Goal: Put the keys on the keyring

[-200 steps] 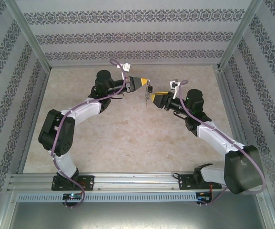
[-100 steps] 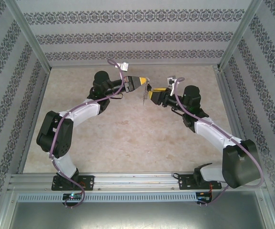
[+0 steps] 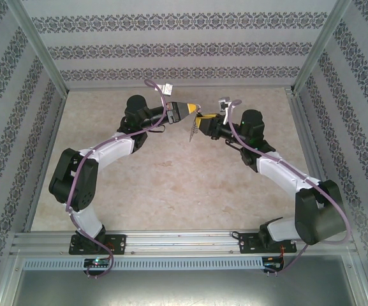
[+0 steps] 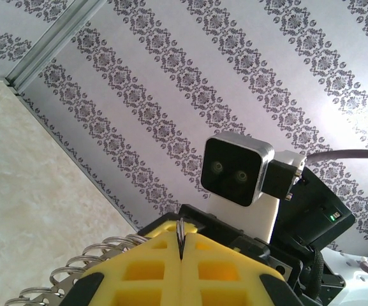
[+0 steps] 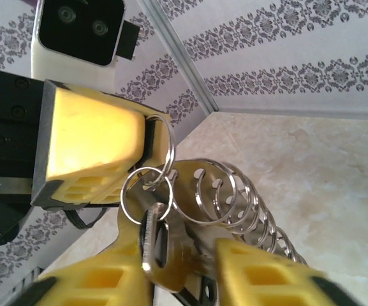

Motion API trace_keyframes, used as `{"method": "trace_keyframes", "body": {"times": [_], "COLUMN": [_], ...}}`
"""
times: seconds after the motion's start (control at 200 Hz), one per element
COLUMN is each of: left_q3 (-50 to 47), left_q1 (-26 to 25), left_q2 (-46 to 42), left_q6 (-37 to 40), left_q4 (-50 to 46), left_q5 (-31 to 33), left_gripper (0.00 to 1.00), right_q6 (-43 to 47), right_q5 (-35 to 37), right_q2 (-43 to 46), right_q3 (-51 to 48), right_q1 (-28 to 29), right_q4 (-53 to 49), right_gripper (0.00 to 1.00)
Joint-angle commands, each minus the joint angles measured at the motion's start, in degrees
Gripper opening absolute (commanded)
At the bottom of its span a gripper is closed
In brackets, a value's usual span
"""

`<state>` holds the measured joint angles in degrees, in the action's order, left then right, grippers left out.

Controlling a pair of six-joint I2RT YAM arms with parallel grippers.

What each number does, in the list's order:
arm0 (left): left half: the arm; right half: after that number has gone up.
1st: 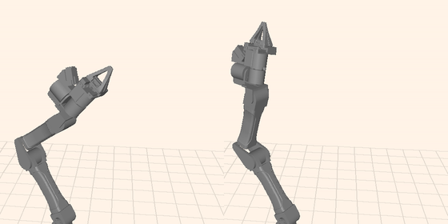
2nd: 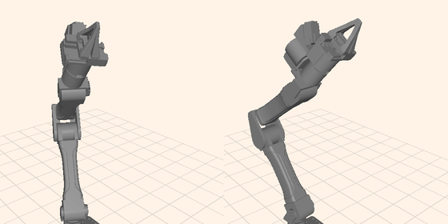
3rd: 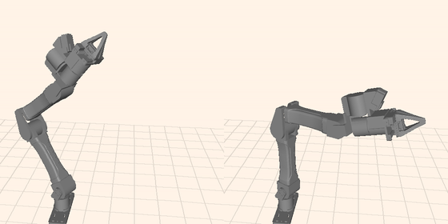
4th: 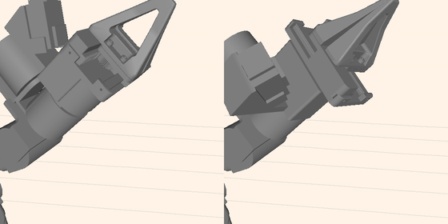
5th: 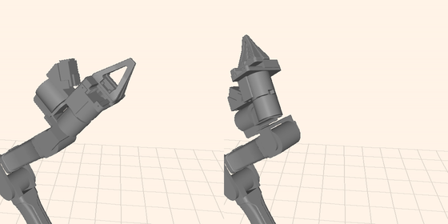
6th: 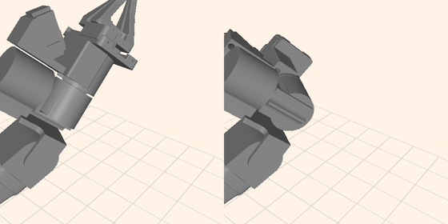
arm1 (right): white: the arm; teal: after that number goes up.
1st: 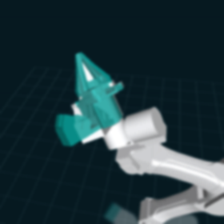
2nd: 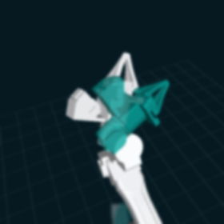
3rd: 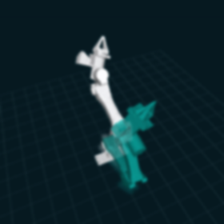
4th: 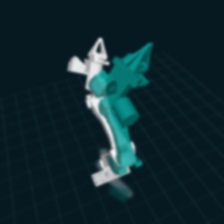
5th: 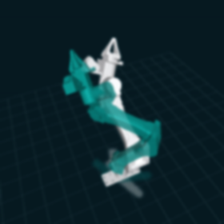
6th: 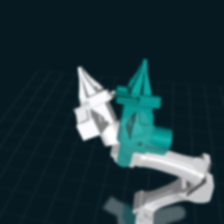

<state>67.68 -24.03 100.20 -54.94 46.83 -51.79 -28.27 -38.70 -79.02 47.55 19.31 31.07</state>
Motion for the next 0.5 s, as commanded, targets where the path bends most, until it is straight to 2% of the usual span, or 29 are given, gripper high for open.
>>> {"method": "trace_keyframes", "body": {"times": [0.0, 0.16, 0.495], "left_q3": [-0.6, -1.8, -4.3], "left_q1": [-0.6, -0.7, -0.6], "left_q2": [-2.8, -3.0, -3.8], "left_q6": [0.4, -0.1, 0.0], "left_q4": [5.0, 8.7, 13.6], "left_q5": [1.1, 2.7, 5.5], "left_gripper": [0.0, 0.0, 0.0], "right_q6": [1.1, 1.2, 0.5], "right_q5": [-1.4, -2.0, -3.8], "right_q2": [0.0, 0.5, -0.6], "right_q3": [0.4, -0.6, 0.5], "right_q1": [0.6, 0.9, 2.1], "right_q4": [1.0, 0.9, 0.7], "right_gripper": [0.15, 0.0, 0.0]}}
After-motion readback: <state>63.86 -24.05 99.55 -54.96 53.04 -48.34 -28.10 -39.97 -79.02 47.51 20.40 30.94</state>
